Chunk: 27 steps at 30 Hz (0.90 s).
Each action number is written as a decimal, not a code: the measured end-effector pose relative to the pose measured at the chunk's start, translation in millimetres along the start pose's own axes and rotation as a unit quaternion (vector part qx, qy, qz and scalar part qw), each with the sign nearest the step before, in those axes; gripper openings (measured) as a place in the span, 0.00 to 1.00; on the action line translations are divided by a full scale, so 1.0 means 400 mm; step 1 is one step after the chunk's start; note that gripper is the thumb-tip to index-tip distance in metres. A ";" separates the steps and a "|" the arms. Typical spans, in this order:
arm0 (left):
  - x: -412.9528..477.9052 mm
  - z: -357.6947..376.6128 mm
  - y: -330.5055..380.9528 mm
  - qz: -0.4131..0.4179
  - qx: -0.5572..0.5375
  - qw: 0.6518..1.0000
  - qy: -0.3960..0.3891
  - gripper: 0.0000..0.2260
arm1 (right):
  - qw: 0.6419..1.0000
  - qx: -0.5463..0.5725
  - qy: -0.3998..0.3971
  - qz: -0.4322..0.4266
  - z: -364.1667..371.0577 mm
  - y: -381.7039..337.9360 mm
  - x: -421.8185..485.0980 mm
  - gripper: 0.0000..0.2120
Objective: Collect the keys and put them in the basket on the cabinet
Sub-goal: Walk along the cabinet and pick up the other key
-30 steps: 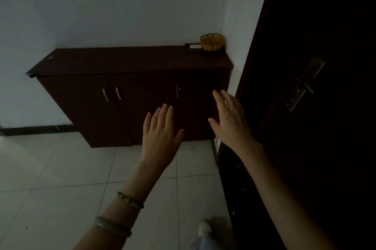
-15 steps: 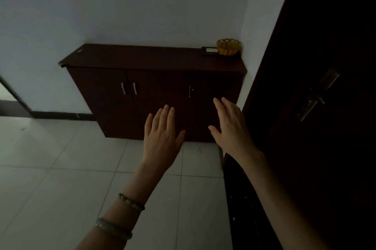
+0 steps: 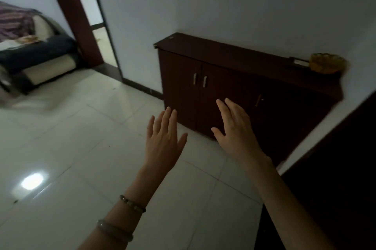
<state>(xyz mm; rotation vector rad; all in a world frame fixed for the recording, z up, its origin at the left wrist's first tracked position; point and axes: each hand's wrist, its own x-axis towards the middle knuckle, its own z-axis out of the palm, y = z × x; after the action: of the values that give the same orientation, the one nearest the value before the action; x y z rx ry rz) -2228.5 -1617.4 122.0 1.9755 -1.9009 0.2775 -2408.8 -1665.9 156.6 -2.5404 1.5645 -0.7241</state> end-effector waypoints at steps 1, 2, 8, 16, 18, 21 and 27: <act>-0.008 0.000 -0.021 -0.014 0.008 1.000 -0.002 0.30 | 1.000 0.008 -0.004 -0.014 0.014 -0.015 0.013 0.35; -0.015 0.002 -0.041 -0.027 0.015 1.000 -0.004 0.30 | 0.999 0.015 -0.009 -0.027 0.028 -0.028 0.026 0.35; -0.007 0.029 -0.151 -0.087 0.035 0.995 -0.018 0.31 | 0.995 0.037 -0.033 -0.083 0.114 -0.087 0.123 0.35; 0.182 0.111 -0.366 -0.129 0.039 0.991 -0.003 0.31 | 0.989 0.059 -0.052 -0.123 0.281 -0.158 0.385 0.34; 0.252 0.133 -0.436 -0.131 0.040 0.991 -0.006 0.31 | 0.989 0.063 -0.053 -0.125 0.329 -0.183 0.475 0.34; 0.359 0.159 -0.540 -0.125 0.041 0.991 -0.018 0.31 | 0.989 0.073 -0.059 -0.117 0.400 -0.227 0.613 0.34; 0.565 0.198 -0.742 -0.106 0.047 0.993 -0.019 0.31 | 0.990 0.088 -0.038 -0.104 0.520 -0.307 0.861 0.34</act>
<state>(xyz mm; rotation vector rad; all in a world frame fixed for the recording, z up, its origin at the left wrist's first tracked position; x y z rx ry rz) -1929.5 -1853.4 99.8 2.2379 -1.7097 0.2763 -2091.4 -1940.7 130.6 -2.5902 1.1679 -0.7377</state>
